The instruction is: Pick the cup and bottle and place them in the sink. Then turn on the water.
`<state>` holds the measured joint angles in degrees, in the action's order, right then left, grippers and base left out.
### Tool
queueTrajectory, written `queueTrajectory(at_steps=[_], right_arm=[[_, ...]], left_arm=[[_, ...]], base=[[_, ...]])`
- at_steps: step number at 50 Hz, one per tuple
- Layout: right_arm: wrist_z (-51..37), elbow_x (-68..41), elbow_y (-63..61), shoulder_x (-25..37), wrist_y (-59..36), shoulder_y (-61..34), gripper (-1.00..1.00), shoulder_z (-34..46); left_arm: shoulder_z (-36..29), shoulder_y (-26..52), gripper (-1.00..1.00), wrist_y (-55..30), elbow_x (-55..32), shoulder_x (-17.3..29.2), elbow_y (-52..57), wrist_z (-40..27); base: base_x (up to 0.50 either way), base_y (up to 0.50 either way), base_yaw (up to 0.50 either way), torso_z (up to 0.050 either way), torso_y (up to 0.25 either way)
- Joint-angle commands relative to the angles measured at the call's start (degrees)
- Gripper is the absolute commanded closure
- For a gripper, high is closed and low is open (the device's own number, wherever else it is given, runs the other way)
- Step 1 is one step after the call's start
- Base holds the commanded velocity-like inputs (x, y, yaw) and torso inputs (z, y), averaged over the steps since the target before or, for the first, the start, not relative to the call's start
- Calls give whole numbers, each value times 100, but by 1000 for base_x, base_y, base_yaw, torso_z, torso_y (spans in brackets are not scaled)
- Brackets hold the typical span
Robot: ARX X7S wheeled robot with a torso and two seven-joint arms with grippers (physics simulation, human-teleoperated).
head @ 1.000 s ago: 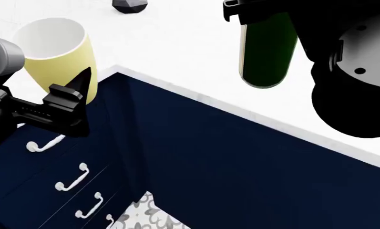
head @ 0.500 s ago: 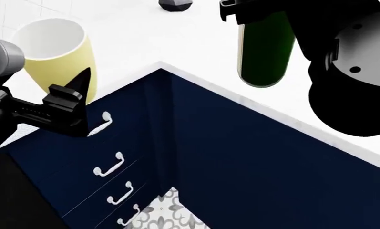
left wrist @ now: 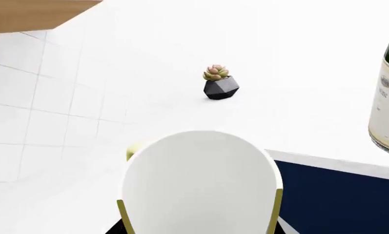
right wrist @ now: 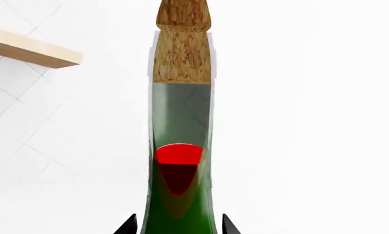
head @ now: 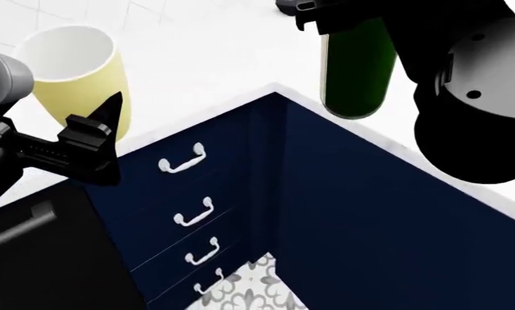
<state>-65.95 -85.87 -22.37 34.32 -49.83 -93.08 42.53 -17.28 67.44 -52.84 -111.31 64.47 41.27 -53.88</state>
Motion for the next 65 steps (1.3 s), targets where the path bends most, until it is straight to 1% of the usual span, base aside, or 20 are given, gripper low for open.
queueTrajectory(at_steps=[1, 43, 50, 65], right_arm=[[6, 152, -21, 18, -28, 6, 100, -46], [47, 163, 27, -70, -75, -72, 100, 36], [56, 165, 21, -60, -67, -67, 100, 35], [114, 164, 32, -100, -53, -63, 100, 56]], left_arm=[[50, -35, 100, 102, -19, 34, 17, -68], [126, -114, 100, 171, -65, 133, 66, -66], [72, -3, 100, 143, -145, 94, 67, -145], [24, -10, 100, 73, -5, 20, 23, -54]], base=[[0, 0, 500, 0, 0], [0, 0, 500, 0, 1], [0, 0, 500, 0, 1], [0, 0, 500, 0, 1]])
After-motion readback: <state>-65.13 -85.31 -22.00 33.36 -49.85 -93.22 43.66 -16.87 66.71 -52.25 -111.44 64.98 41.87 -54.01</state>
